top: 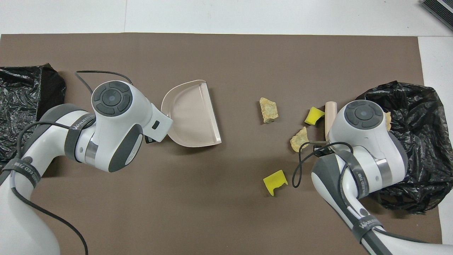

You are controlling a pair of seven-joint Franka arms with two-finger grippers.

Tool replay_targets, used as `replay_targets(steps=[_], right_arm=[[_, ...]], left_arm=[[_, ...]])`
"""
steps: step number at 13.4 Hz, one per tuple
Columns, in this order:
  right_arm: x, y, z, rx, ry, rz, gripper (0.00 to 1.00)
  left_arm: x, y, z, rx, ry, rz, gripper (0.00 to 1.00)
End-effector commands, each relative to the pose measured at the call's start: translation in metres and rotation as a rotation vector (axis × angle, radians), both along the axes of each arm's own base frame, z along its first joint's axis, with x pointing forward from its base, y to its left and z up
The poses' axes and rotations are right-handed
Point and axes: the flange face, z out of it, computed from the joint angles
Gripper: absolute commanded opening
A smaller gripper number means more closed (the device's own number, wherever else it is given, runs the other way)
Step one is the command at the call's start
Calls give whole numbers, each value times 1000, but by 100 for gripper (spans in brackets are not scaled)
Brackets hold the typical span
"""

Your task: Sweep and dump trash in bin

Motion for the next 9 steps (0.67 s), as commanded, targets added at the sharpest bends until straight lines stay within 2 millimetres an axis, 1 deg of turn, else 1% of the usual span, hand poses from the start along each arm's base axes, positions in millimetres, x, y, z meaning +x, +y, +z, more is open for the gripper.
replay_targets(steps=[1, 2, 3, 4, 5, 6, 7, 9], right_arm=[[-5, 33, -19, 78, -3, -6, 0], [-7, 46, -23, 100, -3, -37, 0], [-7, 58, -26, 107, -15, -63, 0], [-9, 74, -29, 118, -10, -63, 0], [-10, 90, -32, 137, -2, -64, 0], [-8, 104, -34, 156, 1, -90, 0], [-4, 116, -34, 172, 2, -121, 0], [2, 139, -38, 200, 1, -173, 0]], left_arm=[[15, -14, -3, 8, -24, 8, 0], [17, -15, -5, 12, -20, 7, 0], [13, -16, -8, 23, -2, 4, 0], [6, -16, -14, 63, 19, -18, 0], [-3, -22, -18, 94, 16, -52, 0], [-6, -24, -17, 102, 12, -61, 0], [-14, -28, -20, 115, 18, -77, 0], [-25, -29, -21, 167, 2, -127, 0]])
